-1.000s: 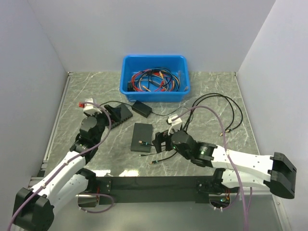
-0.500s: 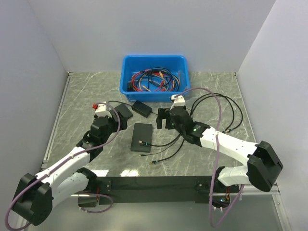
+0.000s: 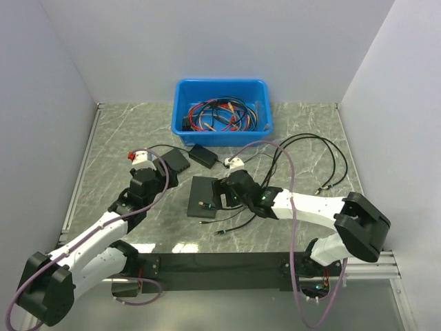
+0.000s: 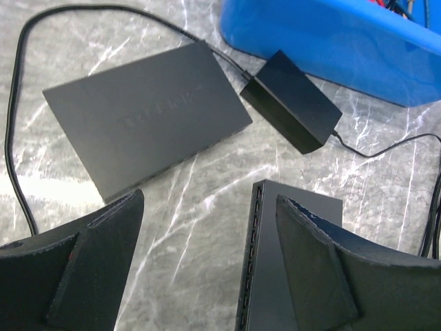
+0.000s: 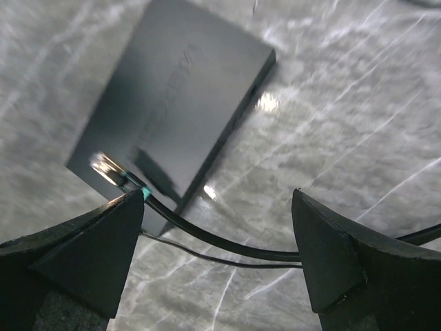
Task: Insert the plug into the switch port
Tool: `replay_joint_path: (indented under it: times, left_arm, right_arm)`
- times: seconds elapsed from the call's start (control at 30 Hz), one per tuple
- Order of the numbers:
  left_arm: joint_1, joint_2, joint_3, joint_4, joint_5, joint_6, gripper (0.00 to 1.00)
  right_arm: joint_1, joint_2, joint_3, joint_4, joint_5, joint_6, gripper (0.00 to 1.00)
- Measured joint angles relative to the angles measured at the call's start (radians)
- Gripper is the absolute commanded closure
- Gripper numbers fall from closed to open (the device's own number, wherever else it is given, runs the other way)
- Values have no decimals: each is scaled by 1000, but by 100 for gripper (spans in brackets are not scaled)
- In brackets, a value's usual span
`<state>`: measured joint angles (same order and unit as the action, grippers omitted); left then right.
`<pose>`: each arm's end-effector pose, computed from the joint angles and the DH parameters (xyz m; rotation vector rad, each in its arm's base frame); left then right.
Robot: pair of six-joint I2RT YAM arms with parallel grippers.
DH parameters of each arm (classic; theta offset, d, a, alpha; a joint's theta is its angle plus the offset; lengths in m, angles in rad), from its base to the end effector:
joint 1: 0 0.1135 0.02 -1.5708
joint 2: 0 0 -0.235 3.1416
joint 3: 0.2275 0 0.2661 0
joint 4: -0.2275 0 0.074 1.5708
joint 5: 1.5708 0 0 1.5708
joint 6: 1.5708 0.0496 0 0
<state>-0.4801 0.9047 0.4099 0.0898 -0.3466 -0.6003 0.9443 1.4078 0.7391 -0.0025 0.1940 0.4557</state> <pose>0.2227 -0.0970 0.1804 -0.3428 1.9386 -0.3695 0.1945 0.2524 0.1555 -0.4477 2.2392 0.5397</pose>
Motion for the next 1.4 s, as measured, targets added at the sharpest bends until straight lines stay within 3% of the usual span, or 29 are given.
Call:
replay_joint_path:
  times: [0.57, 0.87, 1.4]
  left_arm:
    - [-8, -170, -81, -122, 12, -75, 19]
    - [-8, -171, -84, -124, 12, -76, 19]
    - [-13, -176, -92, -124, 12, -77, 20]
  right_arm:
    - [96, -27, -46, 88, -27, -16, 9]
    - [157, -11, -24, 84, 11, -65, 12]
    - [162, 108, 53, 85, 53, -88, 13]
